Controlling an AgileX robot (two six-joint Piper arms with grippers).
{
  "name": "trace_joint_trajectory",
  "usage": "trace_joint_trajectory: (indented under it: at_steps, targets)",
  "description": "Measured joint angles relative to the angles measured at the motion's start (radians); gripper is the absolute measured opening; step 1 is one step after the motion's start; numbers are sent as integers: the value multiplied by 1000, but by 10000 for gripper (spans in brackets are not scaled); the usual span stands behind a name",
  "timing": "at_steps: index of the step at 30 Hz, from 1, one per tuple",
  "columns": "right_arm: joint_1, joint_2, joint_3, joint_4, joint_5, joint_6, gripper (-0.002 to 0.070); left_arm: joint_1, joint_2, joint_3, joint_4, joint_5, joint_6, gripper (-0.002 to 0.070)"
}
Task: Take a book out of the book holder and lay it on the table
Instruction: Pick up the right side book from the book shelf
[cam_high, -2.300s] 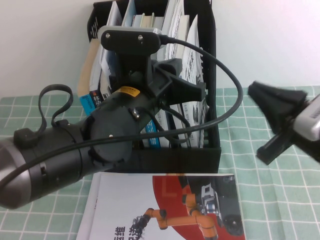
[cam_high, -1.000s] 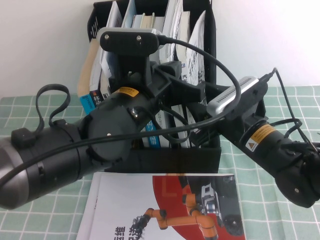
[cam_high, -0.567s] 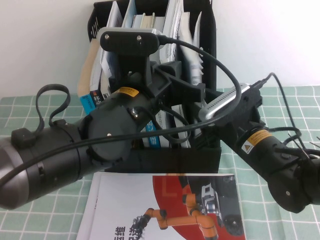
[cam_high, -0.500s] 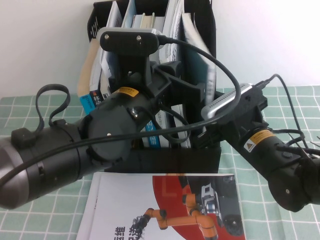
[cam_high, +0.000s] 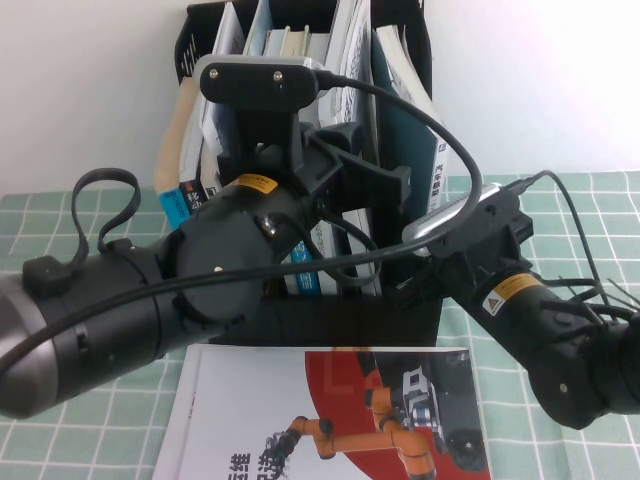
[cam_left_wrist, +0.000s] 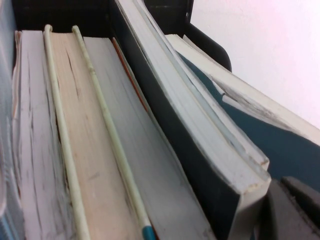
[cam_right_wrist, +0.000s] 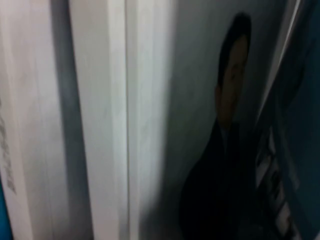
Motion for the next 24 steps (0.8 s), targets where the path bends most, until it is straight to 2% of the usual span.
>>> trace_joint_trajectory:
  at_steps: [3,6,10,14,24]
  targets:
    - [2,26,0,0,-40,10,221,0,0,0,0,0,0,-3]
    - [11,36,13,1,-98,29,132,0,0,0,0,0,0,-3]
    - [29,29,51,17,-147,47,134,0,0,0,2,2,6,-3]
    - [34,-40,76,38,-115,41,134,-2,-36,0,42,34,12,-3]
    - [34,-384,84,42,-155,-189,134,-12,-253,0,104,44,21,-3]
